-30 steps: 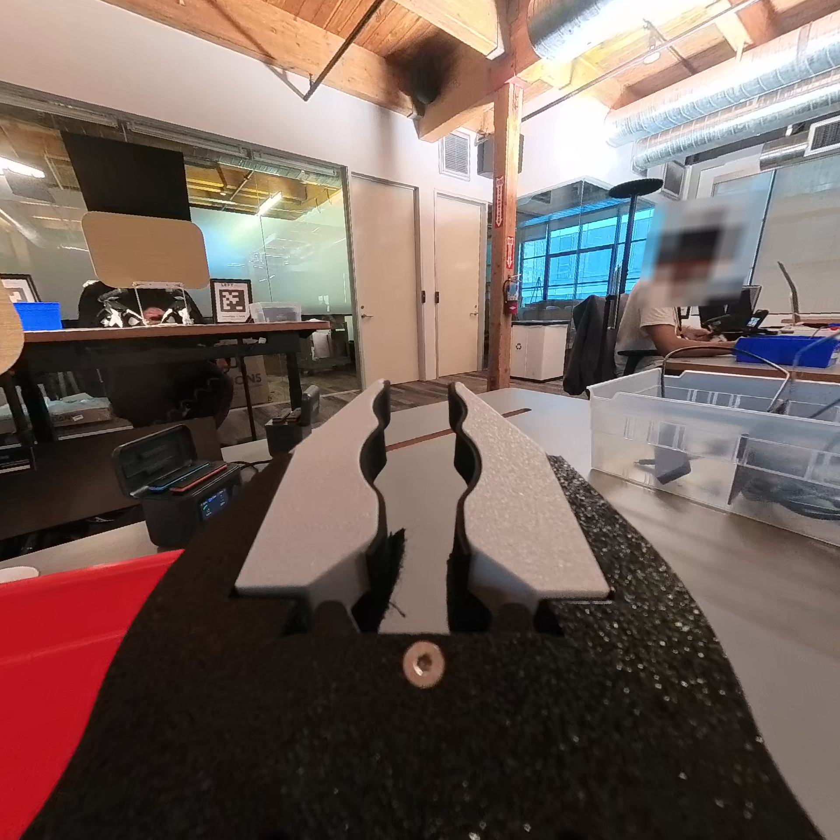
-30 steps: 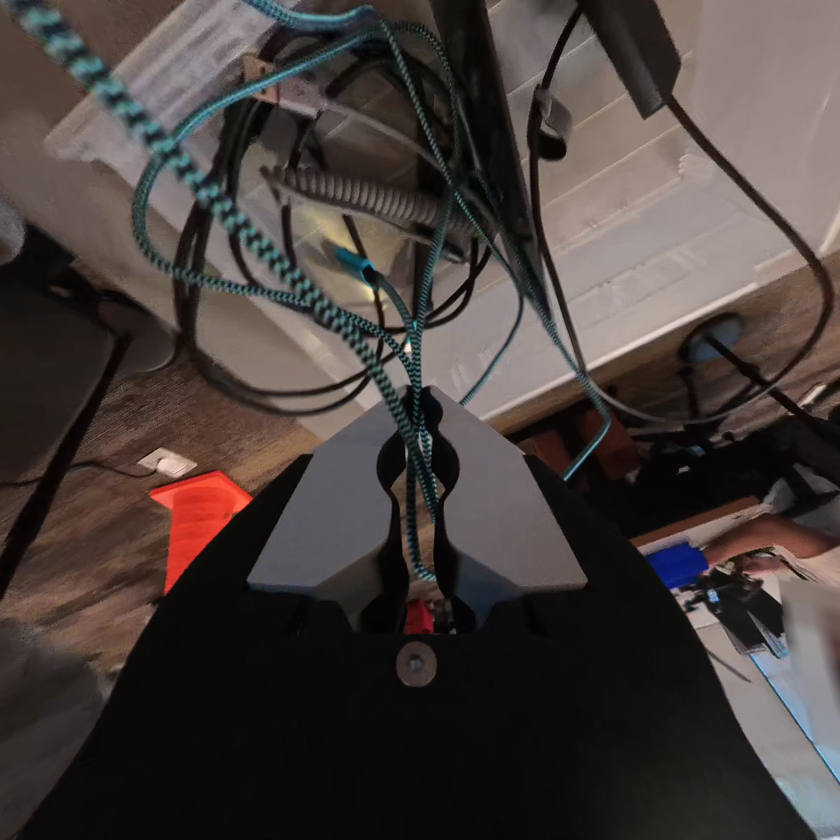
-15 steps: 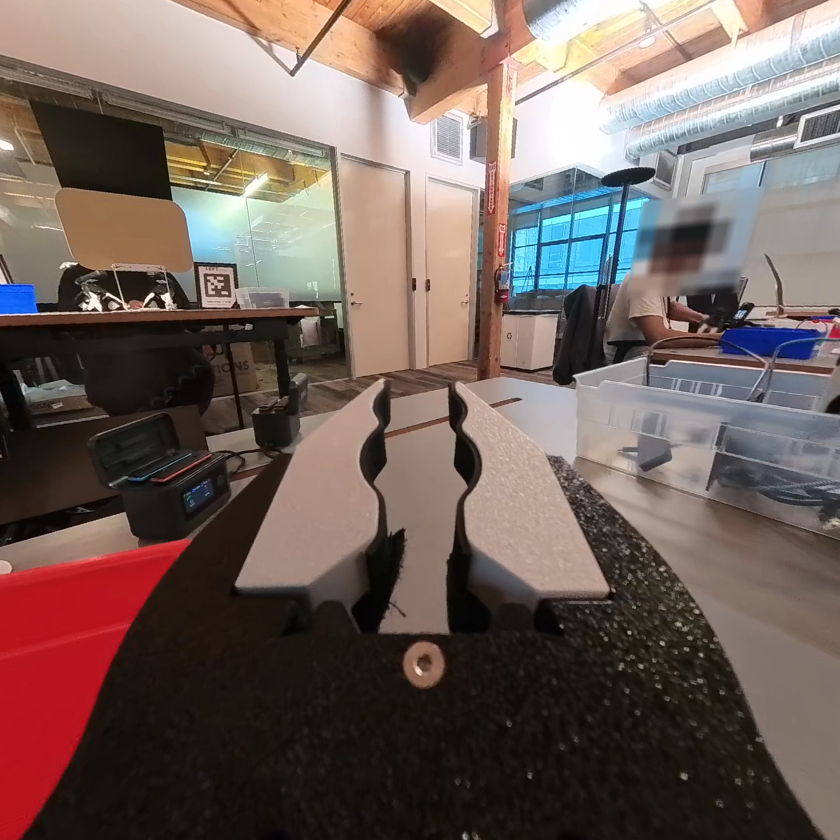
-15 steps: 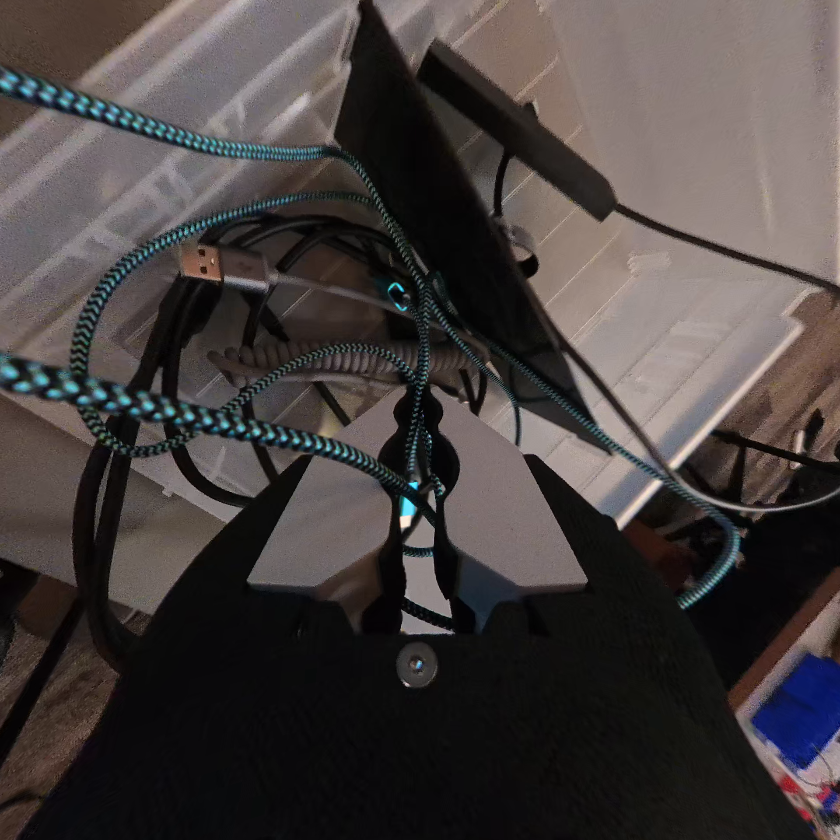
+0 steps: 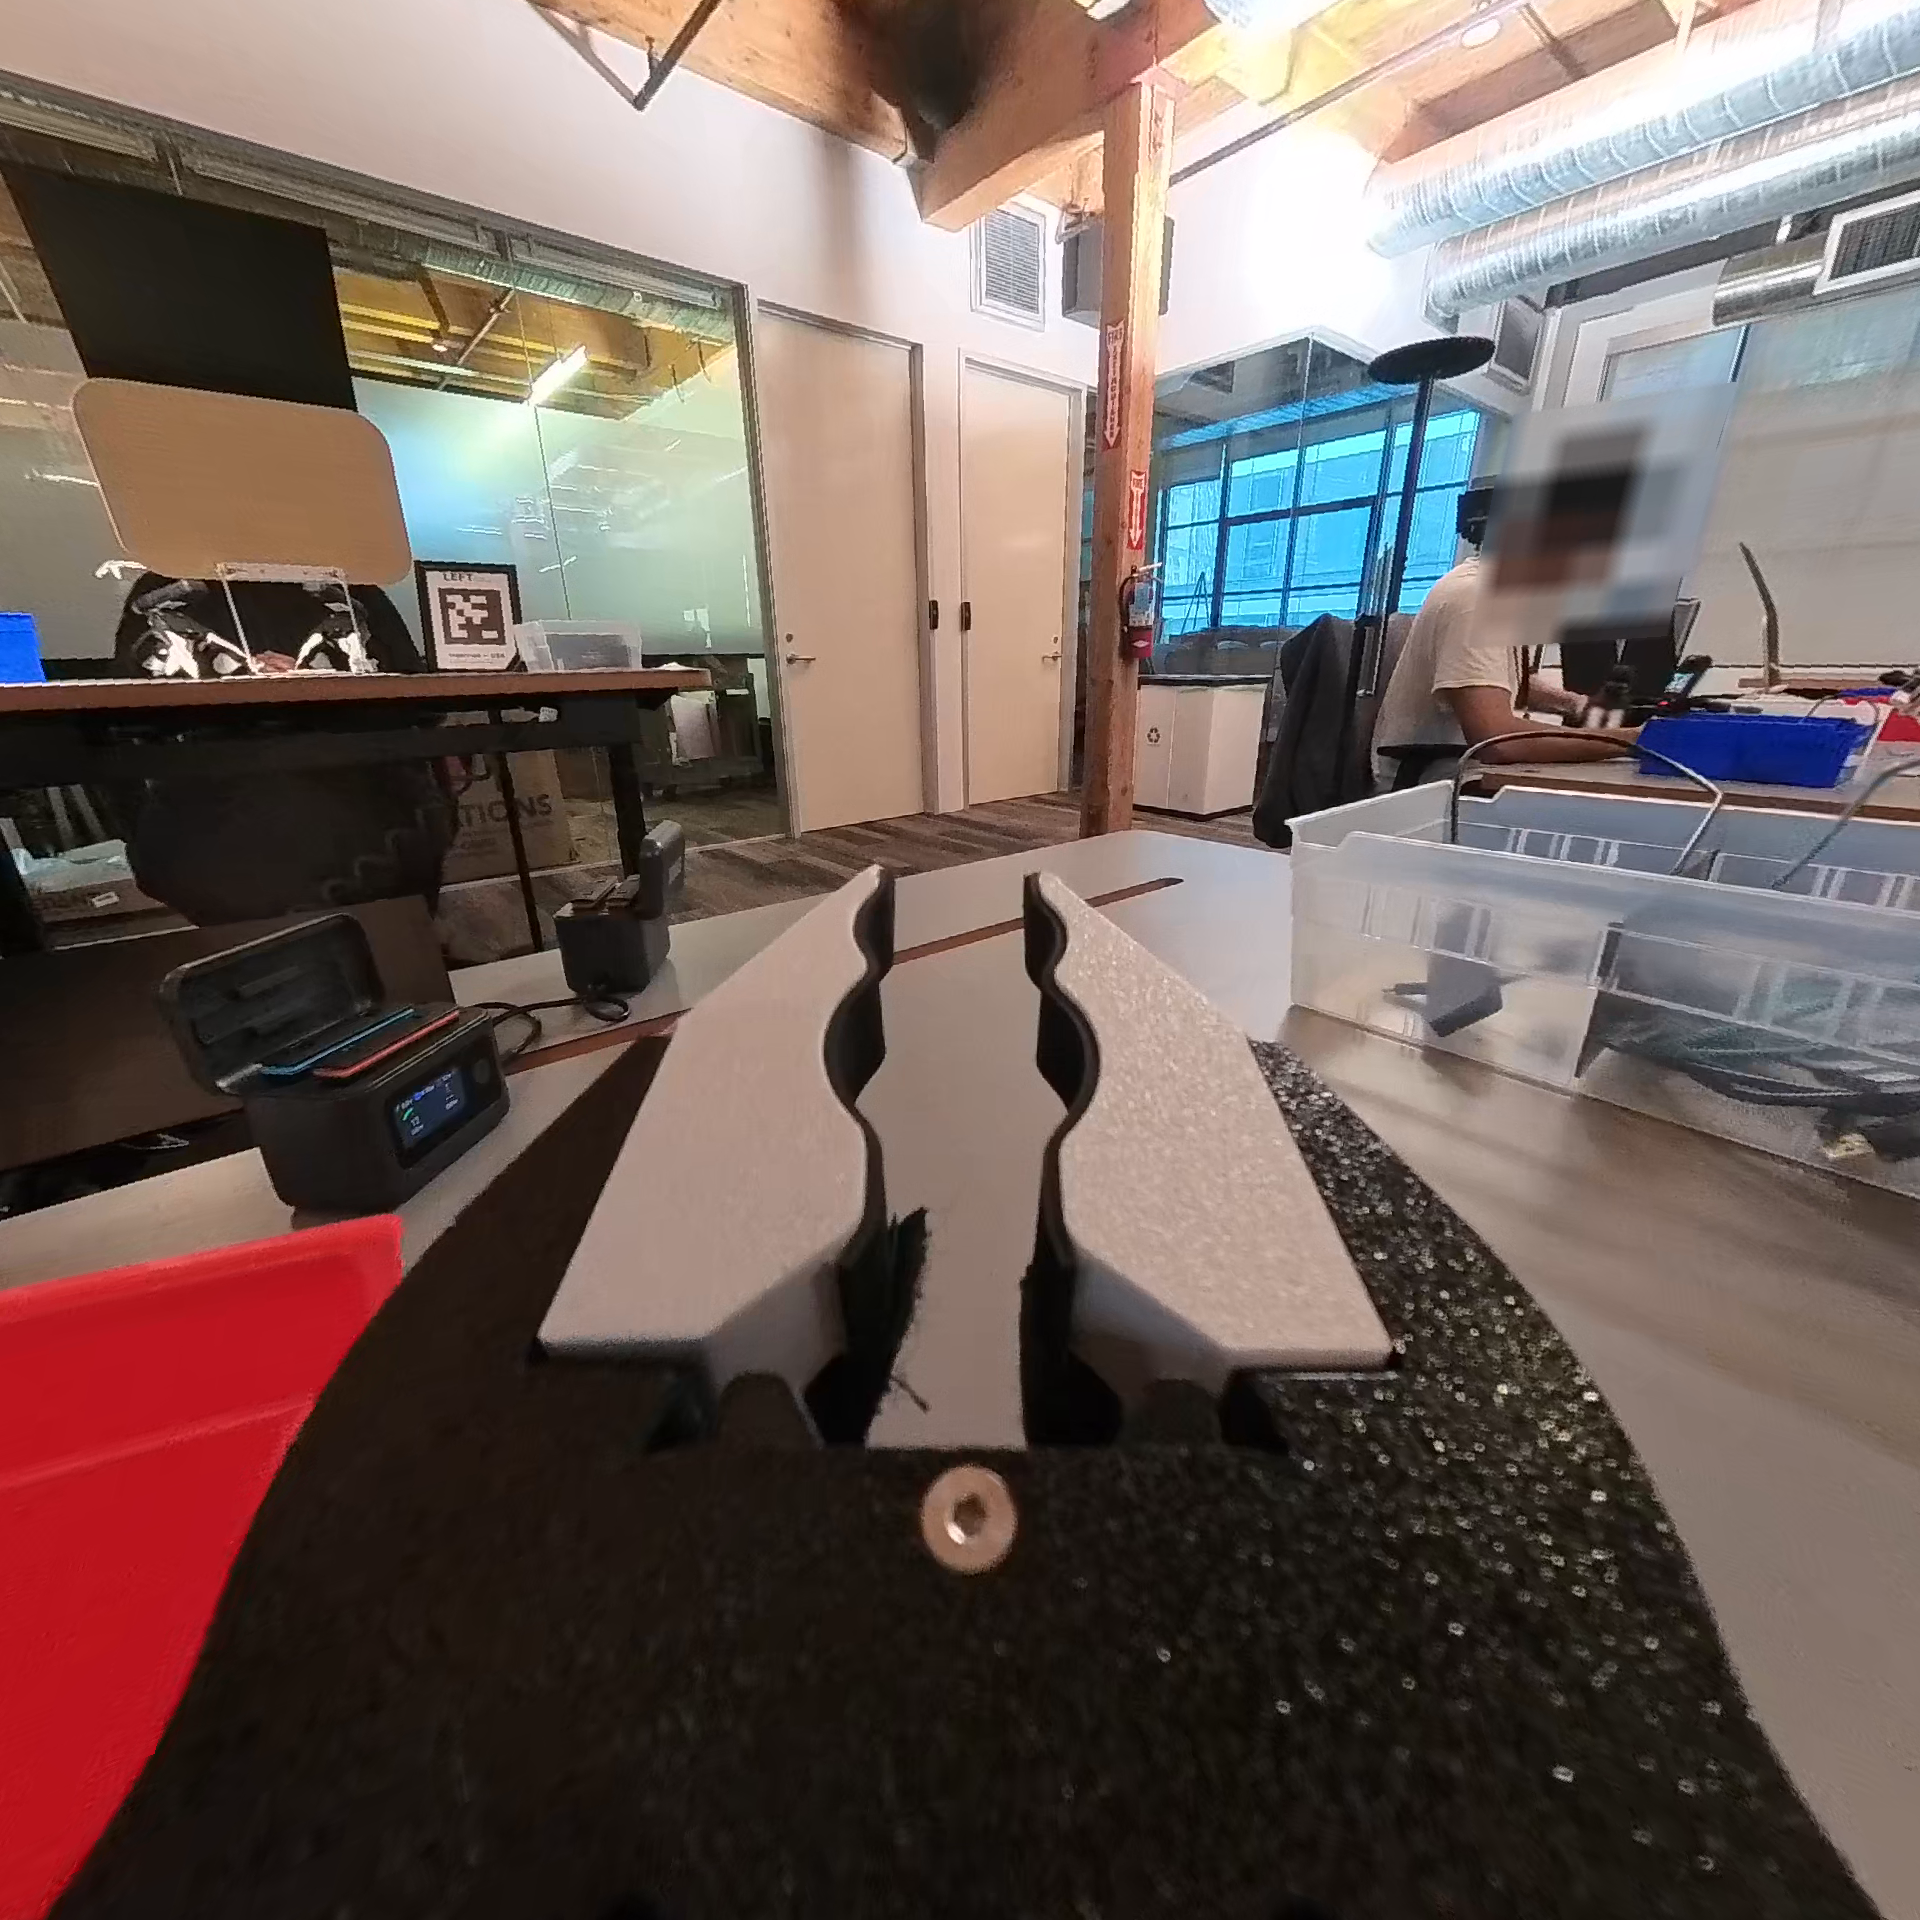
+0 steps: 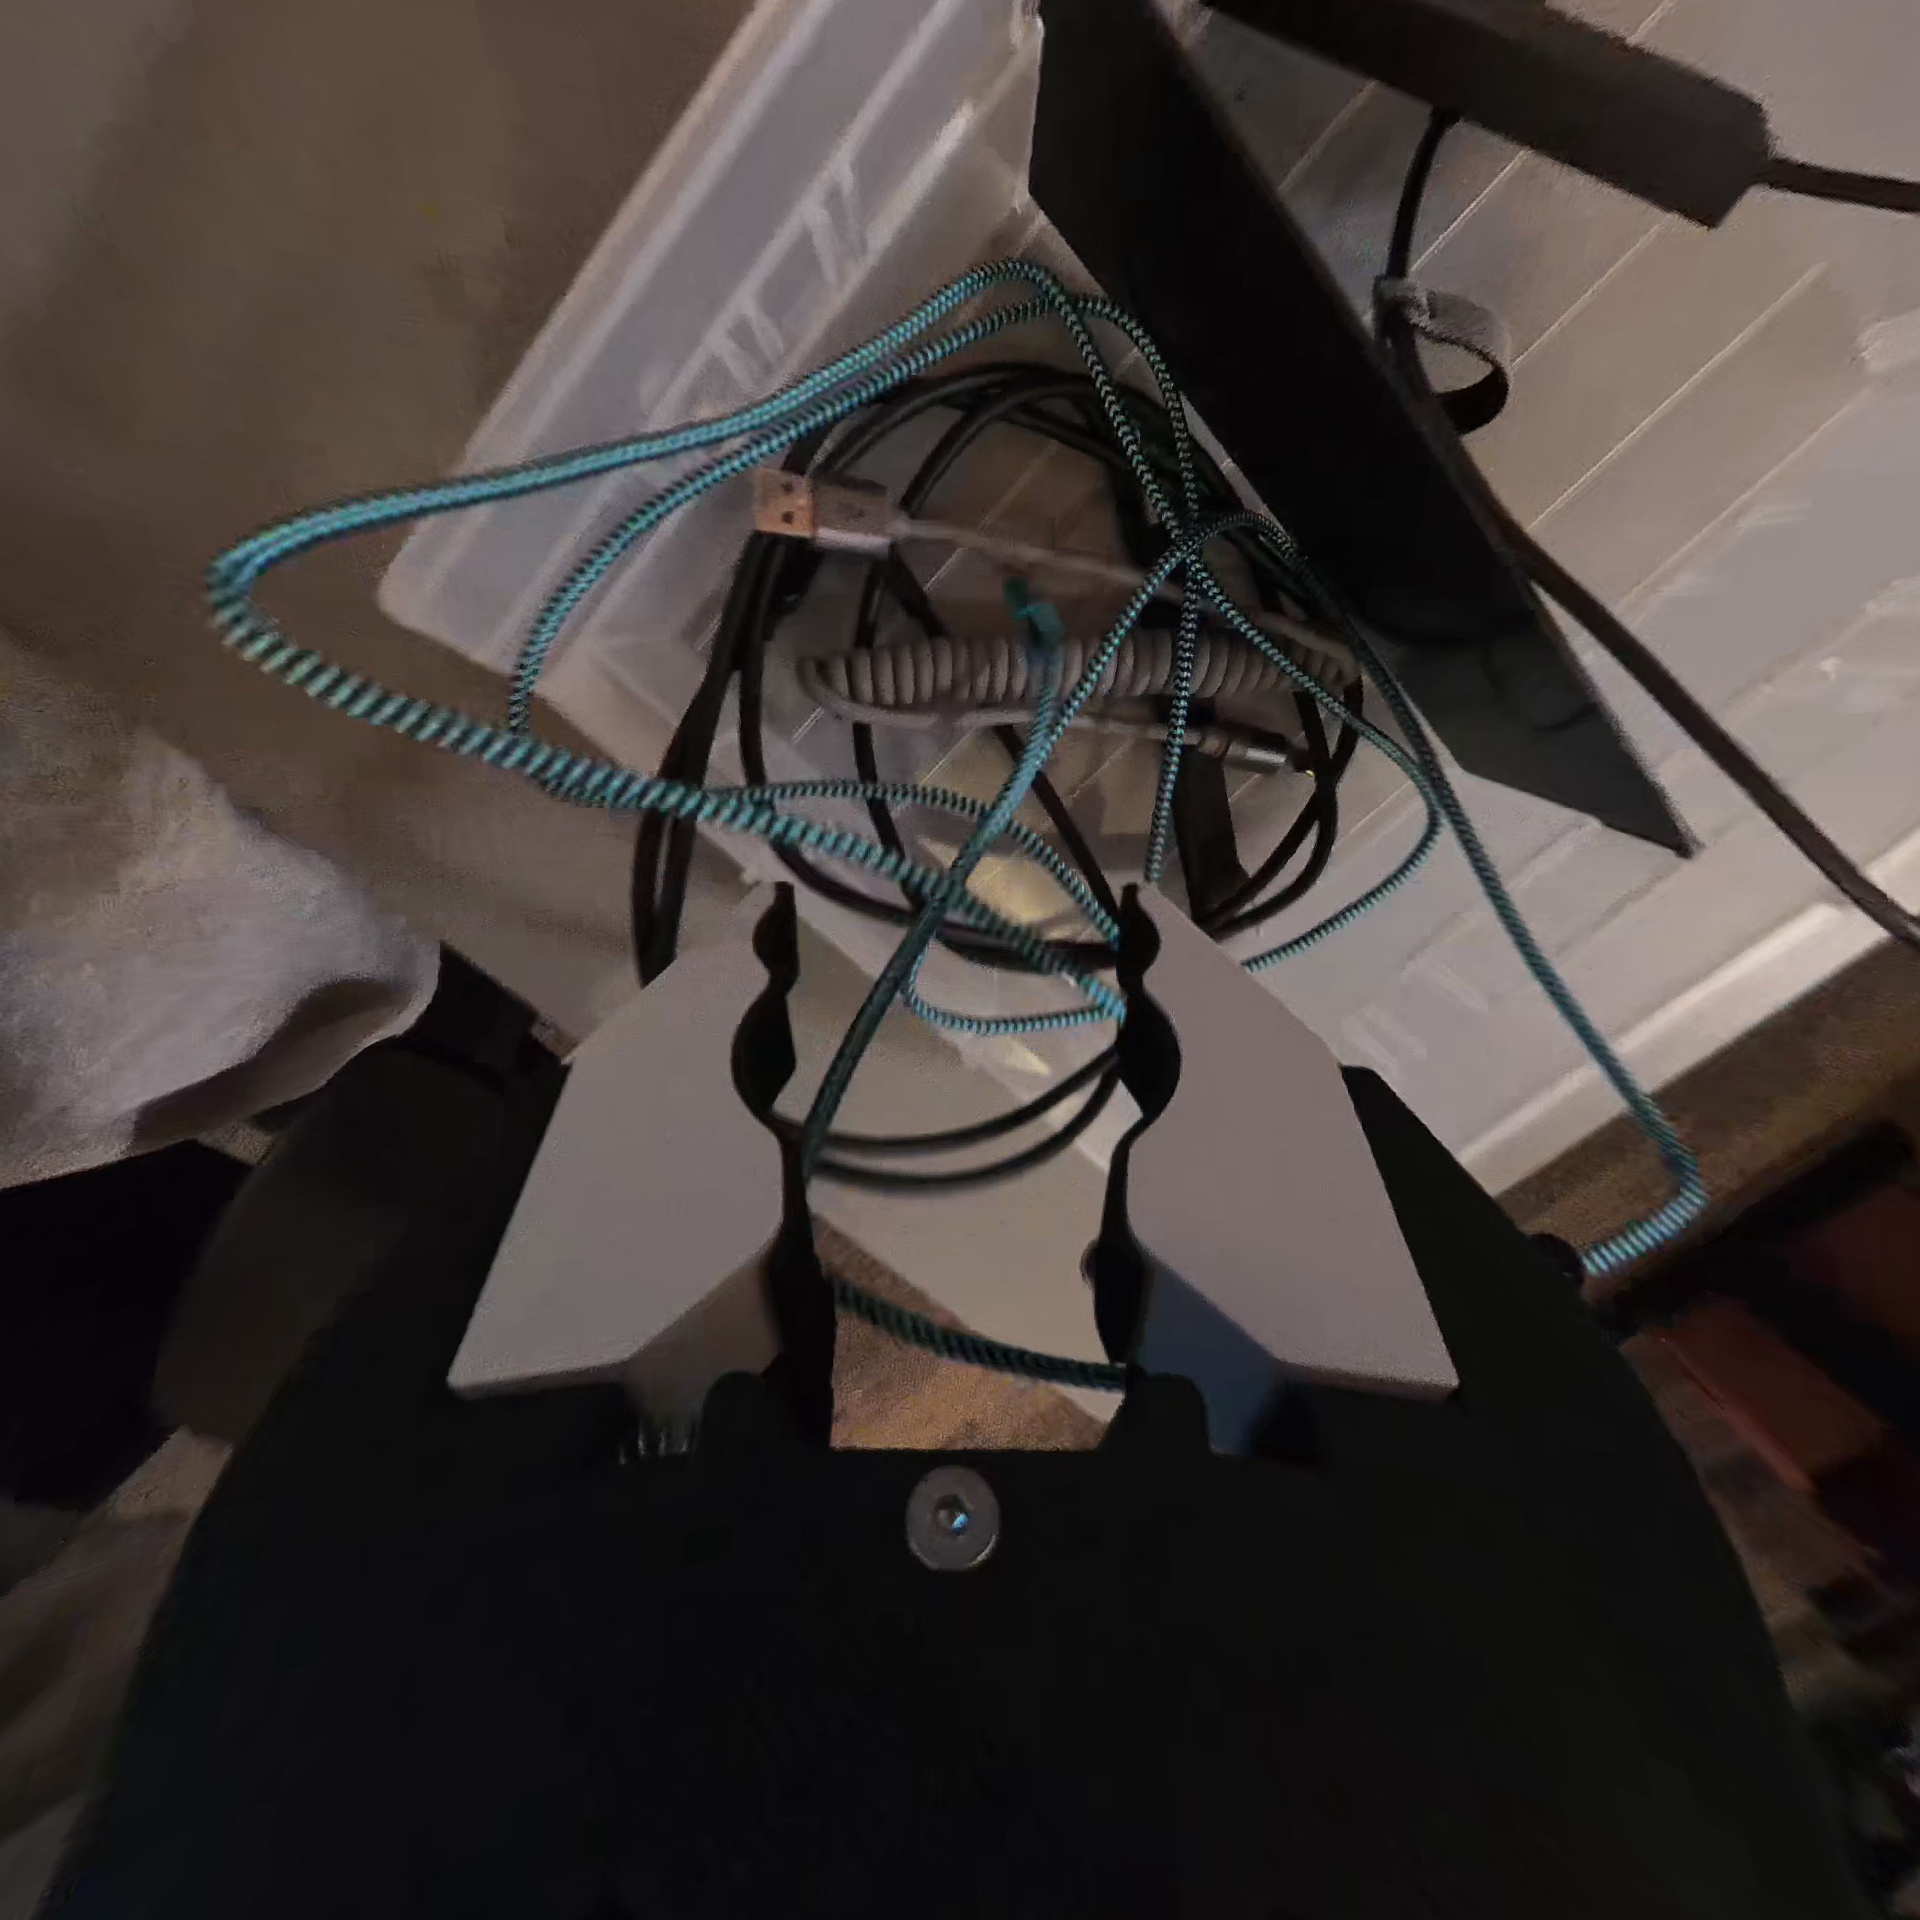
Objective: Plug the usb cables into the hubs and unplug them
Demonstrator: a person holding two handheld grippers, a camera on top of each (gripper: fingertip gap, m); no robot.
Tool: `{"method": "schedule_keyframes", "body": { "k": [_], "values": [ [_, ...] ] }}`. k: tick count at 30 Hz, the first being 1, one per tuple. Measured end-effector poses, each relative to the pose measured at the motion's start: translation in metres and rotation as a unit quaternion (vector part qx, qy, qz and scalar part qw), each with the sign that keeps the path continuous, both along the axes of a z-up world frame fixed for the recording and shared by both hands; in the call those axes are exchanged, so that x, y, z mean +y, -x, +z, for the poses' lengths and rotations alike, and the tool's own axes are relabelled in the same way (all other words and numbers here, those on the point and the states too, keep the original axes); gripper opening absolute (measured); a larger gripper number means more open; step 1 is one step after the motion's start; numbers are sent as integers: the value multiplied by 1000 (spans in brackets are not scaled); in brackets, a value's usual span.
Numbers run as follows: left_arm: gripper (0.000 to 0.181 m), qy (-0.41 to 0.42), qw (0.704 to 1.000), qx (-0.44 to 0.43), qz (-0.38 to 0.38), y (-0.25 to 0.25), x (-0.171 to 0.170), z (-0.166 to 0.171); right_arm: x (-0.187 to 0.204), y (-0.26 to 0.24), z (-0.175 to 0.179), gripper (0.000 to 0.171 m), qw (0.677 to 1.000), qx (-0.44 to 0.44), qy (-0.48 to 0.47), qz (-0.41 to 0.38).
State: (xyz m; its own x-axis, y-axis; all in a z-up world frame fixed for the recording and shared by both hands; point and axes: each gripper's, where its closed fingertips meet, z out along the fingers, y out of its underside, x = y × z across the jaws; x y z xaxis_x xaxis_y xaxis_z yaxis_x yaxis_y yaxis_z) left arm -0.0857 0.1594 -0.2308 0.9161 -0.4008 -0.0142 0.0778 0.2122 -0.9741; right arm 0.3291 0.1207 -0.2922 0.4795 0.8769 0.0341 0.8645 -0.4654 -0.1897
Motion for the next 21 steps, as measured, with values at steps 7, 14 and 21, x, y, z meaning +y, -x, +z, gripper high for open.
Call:
{"method": "schedule_keyframes", "body": {
  "k": [7,14,21],
  "values": [
    [23,11,1000,-2,-7,-2,3,-4,-22,-27,85,71,998,-43,-31,-20],
    [22,18,1000,-1,-10,-3,4,-6,12,19,143,58,969,-14,-241,46],
    [22,19,1000,-5,-12,-3,5,-6,36,79,130,59,947,46,-307,82]
  ]
}}
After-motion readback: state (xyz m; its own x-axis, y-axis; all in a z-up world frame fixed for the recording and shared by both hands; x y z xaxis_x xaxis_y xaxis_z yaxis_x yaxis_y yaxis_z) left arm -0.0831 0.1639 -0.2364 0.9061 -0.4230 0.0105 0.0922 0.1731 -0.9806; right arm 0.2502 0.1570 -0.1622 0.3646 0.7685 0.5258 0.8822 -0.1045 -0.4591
